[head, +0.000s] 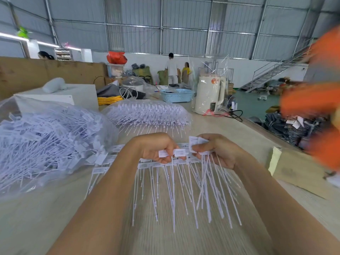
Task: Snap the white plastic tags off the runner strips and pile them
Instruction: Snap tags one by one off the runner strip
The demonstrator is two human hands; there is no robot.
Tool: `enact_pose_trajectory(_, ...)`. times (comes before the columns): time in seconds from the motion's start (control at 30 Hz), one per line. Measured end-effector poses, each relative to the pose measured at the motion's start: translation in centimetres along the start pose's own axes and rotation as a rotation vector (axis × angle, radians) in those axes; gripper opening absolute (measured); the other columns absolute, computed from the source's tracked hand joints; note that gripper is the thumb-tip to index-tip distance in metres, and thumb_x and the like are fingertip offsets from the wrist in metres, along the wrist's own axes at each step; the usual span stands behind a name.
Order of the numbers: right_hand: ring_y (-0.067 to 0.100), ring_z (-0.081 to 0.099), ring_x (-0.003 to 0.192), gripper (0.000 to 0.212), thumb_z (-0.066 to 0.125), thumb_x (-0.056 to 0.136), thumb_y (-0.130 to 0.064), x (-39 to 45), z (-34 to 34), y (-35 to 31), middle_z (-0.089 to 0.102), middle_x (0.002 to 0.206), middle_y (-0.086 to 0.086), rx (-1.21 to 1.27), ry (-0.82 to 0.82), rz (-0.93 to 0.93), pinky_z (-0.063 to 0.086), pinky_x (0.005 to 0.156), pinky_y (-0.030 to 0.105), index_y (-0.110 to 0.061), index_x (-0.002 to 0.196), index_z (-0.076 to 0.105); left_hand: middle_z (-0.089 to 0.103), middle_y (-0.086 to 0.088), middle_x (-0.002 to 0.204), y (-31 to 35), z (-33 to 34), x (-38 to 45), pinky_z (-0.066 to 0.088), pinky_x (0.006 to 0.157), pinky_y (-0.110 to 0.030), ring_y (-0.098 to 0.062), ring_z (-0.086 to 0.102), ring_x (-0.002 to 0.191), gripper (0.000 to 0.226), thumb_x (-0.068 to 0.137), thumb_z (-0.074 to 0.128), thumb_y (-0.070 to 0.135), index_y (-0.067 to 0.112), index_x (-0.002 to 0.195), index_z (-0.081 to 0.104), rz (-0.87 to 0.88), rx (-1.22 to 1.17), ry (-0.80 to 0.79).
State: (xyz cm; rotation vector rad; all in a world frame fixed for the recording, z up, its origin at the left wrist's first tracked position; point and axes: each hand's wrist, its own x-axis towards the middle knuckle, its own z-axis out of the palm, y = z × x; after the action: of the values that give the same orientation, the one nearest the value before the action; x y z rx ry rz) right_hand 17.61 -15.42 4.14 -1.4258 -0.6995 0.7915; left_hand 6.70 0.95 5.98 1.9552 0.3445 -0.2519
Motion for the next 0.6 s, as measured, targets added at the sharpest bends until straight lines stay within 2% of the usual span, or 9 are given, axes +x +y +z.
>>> enact_pose_trajectory(0.07,0.015,0.061,0.051,0.017,0.06,0.077,0.015,0.2,0.8,0.3,0.064,0.062,0.008,-0.09,-0.01,-0.008,0.047,0.047,0.02,-0.002,0.08,0.06,0.058,0.001,0.048,0.2,0.3,0.0,0.039,0.042,-0.016,-0.009,0.047,0.044,0.026,0.087,0.042,-0.014,-0.006,0.102,0.061,0.058,0.0,0.063)
enact_pose_trajectory(0.13,0.014,0.06,0.052,0.02,0.059,0.077,0.016,0.3,1.4,0.6,0.063,0.06,0.005,-0.122,0.006,-0.024,0.046,0.049,0.02,-0.004,0.077,0.06,0.057,-0.005,0.058,0.3,0.3,0.0,0.04,0.041,-0.015,-0.007,0.052,0.041,0.018,0.086,0.05,-0.015,-0.003,0.094,0.061,0.114,0.002,0.099)
enact_pose_trajectory(0.27,0.015,0.058,0.052,0.016,0.062,0.077,0.015,0.5,1.5,0.8,0.061,0.063,0.009,-0.147,0.072,-0.065,0.044,0.045,0.02,-0.001,0.079,0.061,0.06,-0.007,0.073,0.2,0.2,0.5,0.047,0.051,-0.014,-0.006,0.06,0.05,0.02,0.084,0.057,-0.013,0.001,0.099,0.059,0.144,-0.042,0.127)
enact_pose_trajectory(0.33,0.021,0.058,0.06,0.011,0.064,0.076,0.012,0.5,1.2,0.7,0.059,0.071,0.017,-0.156,0.073,-0.082,0.047,0.053,0.026,0.007,0.085,0.062,0.061,-0.007,0.075,-0.1,-0.1,0.7,0.05,0.055,-0.015,-0.008,0.062,0.055,0.018,0.084,0.06,-0.009,0.0,0.099,0.06,0.152,-0.112,0.143)
enact_pose_trajectory(0.4,0.023,0.057,0.063,0.016,0.065,0.076,0.01,0.5,1.0,0.6,0.055,0.073,0.019,-0.138,0.021,-0.12,0.047,0.055,0.027,0.021,0.085,0.057,0.064,-0.008,0.078,-0.5,-0.5,0.9,0.054,0.065,-0.019,-0.01,0.063,0.062,0.01,0.084,0.065,0.0,0.001,0.094,0.063,0.142,-0.159,0.166)
enact_pose_trajectory(0.47,0.025,0.054,0.066,0.015,0.066,0.076,0.007,0.3,0.9,0.5,0.053,0.068,0.017,-0.139,-0.038,-0.161,0.044,0.055,0.028,0.012,0.064,0.058,0.068,-0.011,0.083,-1.0,-0.8,1.1,0.052,0.072,-0.025,-0.011,0.063,0.062,0.011,0.086,0.066,0.011,0.006,0.095,0.063,0.106,-0.185,0.172)
enact_pose_trajectory(0.53,0.025,0.053,0.065,0.029,0.069,0.075,0.005,0.5,0.9,0.7,0.048,0.07,0.024,-0.161,-0.025,-0.198,0.043,0.054,0.028,0.002,0.054,0.049,0.072,-0.012,0.082,-1.3,-0.9,1.2,0.049,0.065,-0.025,-0.009,0.059,0.05,0.015,0.089,0.063,0.016,0.01,0.102,0.061,0.086,-0.212,0.145)
enact_pose_trajectory(0.6,0.024,0.055,0.065,0.025,0.07,0.073,0.008,0.7,1.0,0.9,0.048,0.08,0.037,-0.162,0.039,-0.2,0.044,0.053,0.027,0.004,0.058,0.051,0.072,-0.011,0.076,-1.2,-0.7,1.1,0.046,0.056,-0.022,-0.008,0.054,0.042,0.009,0.09,0.061,0.016,0.013,0.099,0.06,0.109,-0.258,0.119)
